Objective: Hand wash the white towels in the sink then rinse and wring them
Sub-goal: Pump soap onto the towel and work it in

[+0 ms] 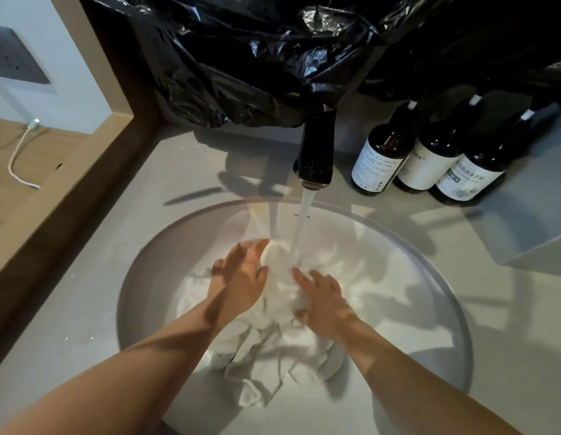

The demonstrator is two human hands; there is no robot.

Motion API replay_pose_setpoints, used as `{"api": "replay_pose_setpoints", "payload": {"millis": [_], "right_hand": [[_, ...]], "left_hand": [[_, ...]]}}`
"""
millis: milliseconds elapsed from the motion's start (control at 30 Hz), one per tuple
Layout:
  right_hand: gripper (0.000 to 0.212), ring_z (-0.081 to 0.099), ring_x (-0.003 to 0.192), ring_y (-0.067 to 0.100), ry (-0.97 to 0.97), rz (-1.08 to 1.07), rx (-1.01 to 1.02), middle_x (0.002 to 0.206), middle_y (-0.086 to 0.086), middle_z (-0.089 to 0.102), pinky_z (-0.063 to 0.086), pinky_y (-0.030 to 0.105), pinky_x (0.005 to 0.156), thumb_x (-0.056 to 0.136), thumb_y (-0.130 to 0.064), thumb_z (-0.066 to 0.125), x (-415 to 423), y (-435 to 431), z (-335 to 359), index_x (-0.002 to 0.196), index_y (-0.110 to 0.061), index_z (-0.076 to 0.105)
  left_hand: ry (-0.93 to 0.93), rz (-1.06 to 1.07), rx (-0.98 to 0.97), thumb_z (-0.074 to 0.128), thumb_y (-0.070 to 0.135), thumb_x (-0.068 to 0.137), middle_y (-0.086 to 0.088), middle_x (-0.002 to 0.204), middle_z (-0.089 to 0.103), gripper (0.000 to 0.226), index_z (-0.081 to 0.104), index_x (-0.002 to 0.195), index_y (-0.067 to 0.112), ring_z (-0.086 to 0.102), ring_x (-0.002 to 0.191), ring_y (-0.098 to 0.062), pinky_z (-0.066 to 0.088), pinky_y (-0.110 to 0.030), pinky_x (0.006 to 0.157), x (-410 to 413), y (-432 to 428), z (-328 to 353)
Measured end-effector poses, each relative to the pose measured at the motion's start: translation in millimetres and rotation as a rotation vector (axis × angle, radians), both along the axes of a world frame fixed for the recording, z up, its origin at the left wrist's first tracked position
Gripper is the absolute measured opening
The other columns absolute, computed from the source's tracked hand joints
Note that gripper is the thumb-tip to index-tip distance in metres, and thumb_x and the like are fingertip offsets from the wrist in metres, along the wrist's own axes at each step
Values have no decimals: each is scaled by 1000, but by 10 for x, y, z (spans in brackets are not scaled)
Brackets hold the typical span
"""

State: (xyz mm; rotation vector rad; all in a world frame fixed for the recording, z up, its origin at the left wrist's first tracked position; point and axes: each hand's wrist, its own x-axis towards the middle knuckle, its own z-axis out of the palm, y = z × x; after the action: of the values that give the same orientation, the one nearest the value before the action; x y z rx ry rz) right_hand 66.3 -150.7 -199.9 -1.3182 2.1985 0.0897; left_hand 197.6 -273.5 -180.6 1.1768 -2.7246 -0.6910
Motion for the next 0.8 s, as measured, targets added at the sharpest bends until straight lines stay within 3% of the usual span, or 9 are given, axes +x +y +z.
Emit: {"api": "replay_pose_setpoints", "payload": {"millis": [67, 133, 200, 300, 367, 433, 500, 600, 800], "right_hand": [[63, 34, 138, 17, -195, 6, -94, 151, -2, 35, 26, 26, 113, 94, -27, 52, 19, -54, 11, 149, -36, 23], [42, 62, 98, 2, -580, -315, -320, 112, -4, 63, 42, 16, 97, 91, -11, 61, -25, -77, 153, 132, -18, 56], [26, 65, 71, 3, -792, -674, -532, 86, 1, 67, 53, 20, 80, 88, -6, 64, -105, -17, 166, 114, -10, 67], [46, 56, 114, 25, -352, -611, -289, 123, 3, 58, 42, 34, 102, 87, -37, 65, -105, -13, 65, 131, -32, 52], [69, 41, 131, 29, -327, -533, -49, 142, 5, 41, 34, 32, 106, 87, -47, 61, -22, -29, 32, 146, -31, 29], [65, 49, 118, 24, -490, -595, -18, 133, 7, 47, 40, 26, 94, 86, -41, 65, -14, -64, 115, 141, -22, 38], [40, 54, 96, 15, -472, -564, -97, 110, 2, 58, 42, 19, 80, 84, -34, 69, -57, -70, 273, 118, -16, 59], [27, 57, 85, 18, -282, -468, -259, 91, 2, 60, 35, 19, 66, 83, -34, 71, -125, -83, 581, 101, -15, 67], [32, 53, 107, 19, 176, -397, -317, 101, -5, 65, 32, 31, 92, 83, -60, 54, -152, 14, 1197, 92, -31, 64]], "left_hand": [[-99, -20, 65, 36, 41, 99, 11, 149, 34, 49, 26, 146, 36, 30, 137, -12, 25, -41, 111, -98, 33, 15], [-184, -32, 102, 31, 52, 96, 14, 150, 28, 49, 24, 144, 44, 24, 140, -9, 17, -43, 111, -157, 12, 1], [-234, -8, 109, 26, 64, 84, 15, 149, 27, 57, 28, 139, 50, 22, 139, -7, 15, -41, 111, -159, -6, -42], [-264, 9, 57, 42, 54, 89, 11, 144, 32, 47, 38, 134, 43, 26, 137, -11, 17, -39, 108, -180, 38, -77], [-247, 3, -58, 48, 34, 92, 9, 131, 45, 33, 46, 125, 34, 39, 128, -13, 18, -36, 106, -210, 82, -86], [-167, 6, -90, 49, 24, 92, 9, 111, 52, 22, 54, 113, 27, 50, 112, -13, 18, -24, 103, -187, 62, -108], [9, 109, 72, 56, 21, 90, 10, 93, 53, 10, 62, 97, 23, 52, 92, -12, 29, -12, 81, -160, 6, -51], [299, 247, 298, 70, 21, 82, 12, 75, 59, 14, 62, 73, 27, 55, 73, -11, 37, -21, 66, -149, -74, 254], [388, 221, 458, 73, 15, 78, 7, 73, 55, 21, 57, 69, 25, 53, 75, -16, 49, -27, 72, -80, -231, 554]]}}
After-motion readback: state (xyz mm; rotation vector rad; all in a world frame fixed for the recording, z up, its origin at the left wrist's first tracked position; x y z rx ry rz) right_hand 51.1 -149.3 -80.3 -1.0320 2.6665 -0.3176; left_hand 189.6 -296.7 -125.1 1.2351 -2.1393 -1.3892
